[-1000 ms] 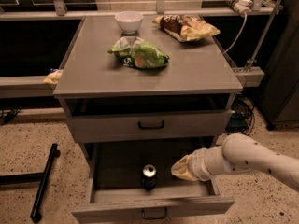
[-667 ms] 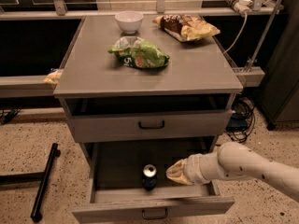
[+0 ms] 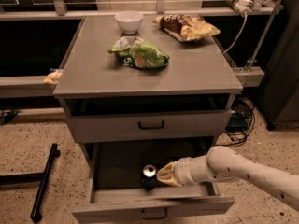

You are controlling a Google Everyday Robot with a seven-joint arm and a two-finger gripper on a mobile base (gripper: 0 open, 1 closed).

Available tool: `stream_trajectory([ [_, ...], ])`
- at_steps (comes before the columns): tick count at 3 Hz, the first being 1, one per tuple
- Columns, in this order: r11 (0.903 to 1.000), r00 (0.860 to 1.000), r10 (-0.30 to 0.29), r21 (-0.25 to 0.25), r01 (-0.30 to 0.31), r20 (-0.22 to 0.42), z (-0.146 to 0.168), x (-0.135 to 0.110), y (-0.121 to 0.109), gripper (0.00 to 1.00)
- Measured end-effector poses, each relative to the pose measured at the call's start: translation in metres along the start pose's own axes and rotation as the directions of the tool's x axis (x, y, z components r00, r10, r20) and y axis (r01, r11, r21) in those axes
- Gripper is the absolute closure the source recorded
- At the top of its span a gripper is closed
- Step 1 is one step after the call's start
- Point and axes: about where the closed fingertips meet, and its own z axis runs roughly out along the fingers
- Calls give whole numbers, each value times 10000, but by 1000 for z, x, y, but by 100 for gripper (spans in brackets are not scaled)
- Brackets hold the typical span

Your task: Pick pepsi can from middle drawer and place on counter

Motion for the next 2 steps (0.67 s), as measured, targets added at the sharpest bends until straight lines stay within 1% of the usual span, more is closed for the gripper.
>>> stream_trajectory([
  [1,9997,9994,-192,-141,196,290,13,0,-4,28],
  [2,9991,9977,-373,-168,383,558,21,0,-11,18],
])
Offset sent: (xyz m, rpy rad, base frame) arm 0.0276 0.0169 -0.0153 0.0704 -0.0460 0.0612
